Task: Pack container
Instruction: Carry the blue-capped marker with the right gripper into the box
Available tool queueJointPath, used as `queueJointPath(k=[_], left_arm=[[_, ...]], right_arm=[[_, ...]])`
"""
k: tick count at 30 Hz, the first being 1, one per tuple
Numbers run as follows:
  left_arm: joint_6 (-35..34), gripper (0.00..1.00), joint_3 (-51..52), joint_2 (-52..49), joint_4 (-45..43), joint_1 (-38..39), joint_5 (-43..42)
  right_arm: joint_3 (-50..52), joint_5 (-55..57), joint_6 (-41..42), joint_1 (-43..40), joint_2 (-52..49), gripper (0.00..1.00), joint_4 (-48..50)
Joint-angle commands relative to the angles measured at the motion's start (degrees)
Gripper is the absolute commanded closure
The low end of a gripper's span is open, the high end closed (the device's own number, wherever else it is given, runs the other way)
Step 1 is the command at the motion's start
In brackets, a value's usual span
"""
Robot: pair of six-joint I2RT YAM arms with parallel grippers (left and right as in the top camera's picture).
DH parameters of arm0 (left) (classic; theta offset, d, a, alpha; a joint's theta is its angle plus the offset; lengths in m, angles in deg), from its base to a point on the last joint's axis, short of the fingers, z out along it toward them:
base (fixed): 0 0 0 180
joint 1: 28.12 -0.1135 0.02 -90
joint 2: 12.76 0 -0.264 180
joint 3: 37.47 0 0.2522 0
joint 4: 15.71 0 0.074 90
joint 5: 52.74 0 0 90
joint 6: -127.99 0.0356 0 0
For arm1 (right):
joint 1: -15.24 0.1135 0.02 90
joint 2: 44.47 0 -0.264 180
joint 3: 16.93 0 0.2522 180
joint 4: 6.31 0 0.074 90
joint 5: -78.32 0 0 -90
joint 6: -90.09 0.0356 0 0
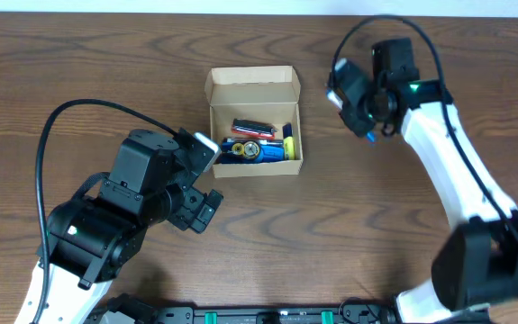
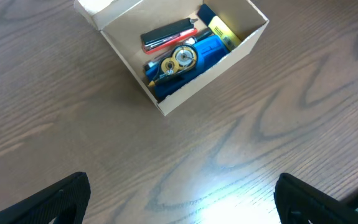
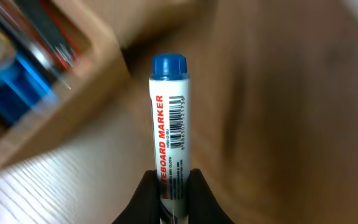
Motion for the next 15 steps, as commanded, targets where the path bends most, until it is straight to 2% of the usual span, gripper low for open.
queueJointPath(k=[1, 6, 15], left_arm=[[-0.4, 0.05, -0.7, 0.0, 0.1, -0.2, -0.2], [-0.4, 0.05, -0.7, 0.0, 0.1, -0.2, -0.2], [-0.4, 0.05, -0.7, 0.0, 0.1, -0.2, -0.2]], right_arm=[[-0.7, -6.1, 1.2, 3.5, 2.6, 0.99, 2.6], [-0.7, -9.9, -0.2, 8.5, 2.1, 0.99, 9.0], [-0.7, -15.4, -12.0, 15.0, -2.9, 0.99, 13.6]])
